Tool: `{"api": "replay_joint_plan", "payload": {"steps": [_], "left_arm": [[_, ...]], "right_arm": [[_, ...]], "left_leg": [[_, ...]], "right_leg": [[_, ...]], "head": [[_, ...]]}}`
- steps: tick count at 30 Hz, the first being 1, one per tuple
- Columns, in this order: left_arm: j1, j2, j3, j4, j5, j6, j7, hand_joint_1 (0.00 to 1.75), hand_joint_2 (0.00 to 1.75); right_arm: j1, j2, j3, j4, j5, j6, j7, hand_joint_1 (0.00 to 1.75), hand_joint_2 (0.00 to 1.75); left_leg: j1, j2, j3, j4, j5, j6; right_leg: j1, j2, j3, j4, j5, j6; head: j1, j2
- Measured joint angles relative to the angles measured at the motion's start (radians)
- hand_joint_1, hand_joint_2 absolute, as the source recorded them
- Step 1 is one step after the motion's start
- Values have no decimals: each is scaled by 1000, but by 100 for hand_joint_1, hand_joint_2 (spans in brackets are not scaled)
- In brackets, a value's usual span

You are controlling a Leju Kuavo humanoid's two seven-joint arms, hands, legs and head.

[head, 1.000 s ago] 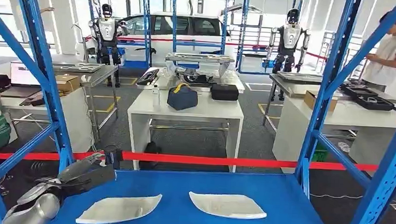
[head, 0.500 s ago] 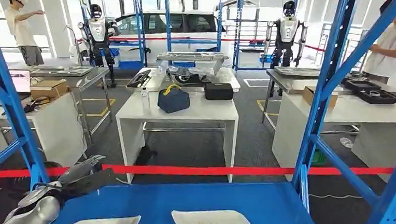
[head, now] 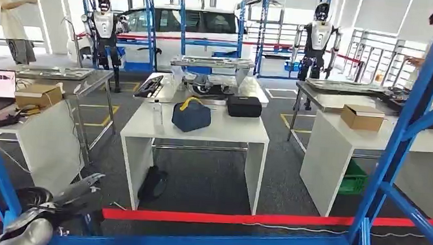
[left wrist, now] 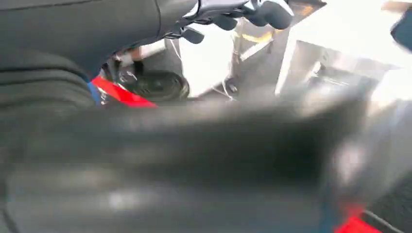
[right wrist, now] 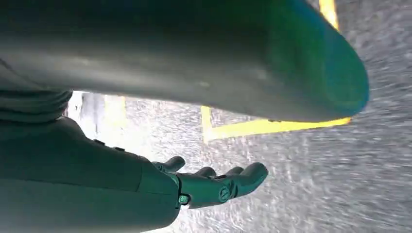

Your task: Take the parts from the cabinet and place them on the table.

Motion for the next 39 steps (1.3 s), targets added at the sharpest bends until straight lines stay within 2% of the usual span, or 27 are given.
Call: {"api": "replay_joint_plan", "payload": {"steps": [2,3,4,5,6,7,8,9,10,11,12,13,16,21,22,23,27,39], "left_arm": [[8,1,0,0,50,-71,-39,0,175],[10,1,0,0,64,-89,-51,0,175],[16,4,1,0,98,-139,-86,0,175],[22,8,5,0,128,-189,-120,0,175],[39,15,14,-1,171,-260,-172,0,175],[55,25,21,0,190,-279,-210,0,175],[71,23,23,-3,205,-290,-238,0,175],[87,30,23,-13,210,-299,-252,0,175],[95,38,24,-26,216,-300,-264,0,175],[97,45,27,-37,219,-301,-269,0,175],[95,50,31,-41,223,-301,-273,0,175],[94,54,34,-43,223,-301,-273,0,175],[99,61,34,-48,223,-305,-273,0,175],[113,61,35,-53,223,-305,-273,0,175],[113,61,35,-53,223,-305,-274,0,0],[117,61,35,-55,223,-305,-277,0,0],[129,65,35,-77,244,-311,-301,0,0],[159,72,35,-128,282,-308,-297,0,0]], "right_arm": [[3,-1,0,0,4,5,-3,0,0],[5,-1,0,0,6,7,-4,0,0],[8,-2,0,0,6,8,-5,0,0],[11,-2,0,0,6,8,-1,0,0],[16,-2,-1,0,6,8,5,0,0],[23,-2,-3,1,3,8,11,0,0],[23,-3,-3,1,0,7,14,0,0],[24,-2,-4,2,-2,6,15,0,0],[23,-2,-4,2,-3,5,16,0,0],[22,-2,-4,1,-3,5,15,0,0],[20,-2,-5,1,-3,5,15,0,0],[17,-2,-7,1,-3,4,15,0,0],[11,-2,-14,1,-3,2,15,0,0],[12,-2,-20,1,-3,4,15,0,0],[12,-2,-20,1,-3,3,15,0,0],[12,-2,-21,1,-3,3,15,0,0],[11,-2,-22,1,-3,-1,14,0,0],[10,-2,-23,1,-3,5,8,0,0]], "left_leg": [[-1,-8,43,0,-37,3],[-2,-10,59,0,-50,3],[-5,-13,84,0,-71,3],[-7,-13,104,1,-88,1],[-8,-12,110,0,-106,-2],[-14,-14,130,14,-122,-7],[-16,-20,124,17,-136,-13],[-18,-19,127,20,-147,-17],[-16,-21,133,20,-147,-21],[-16,-21,138,10,-149,-21],[-17,-19,143,4,-146,-11],[-18,-19,148,1,-143,-9],[-20,-16,153,-7,-141,-12],[-19,-12,158,-18,-146,-11],[-18,-11,165,-31,-158,-12],[-16,-11,166,-31,-155,-25],[-16,-10,168,-31,-158,-26],[-17,-11,181,-28,-159,-24]], "right_leg": [[5,0,-69,-14,-139,-4],[6,0,-86,-34,-162,-7],[9,0,-104,-88,-144,-14],[11,0,-111,-147,-62,-23],[15,-1,-116,-221,95,-34],[25,2,-127,-261,224,-40],[21,5,-121,-255,218,-43],[21,5,-118,-252,227,-44],[21,2,-116,-255,224,-48],[21,4,-109,-260,224,-50],[19,8,-102,-265,228,-47],[17,9,-99,-268,227,-47],[16,16,-97,-272,221,-47],[20,17,-98,-272,215,-55],[22,17,-98,-271,214,-55],[23,16,-97,-271,214,-56],[22,14,-85,-271,213,-56],[18,14,-70,-271,213,-55]], "head": [[0,0],[0,0],[0,0],[0,0],[0,0],[-1,0],[0,-2],[-1,-1],[-2,-1],[0,0],[-2,0],[-1,0],[-2,0],[-2,0],[-2,0],[-2,0],[-2,0],[-2,0]]}}
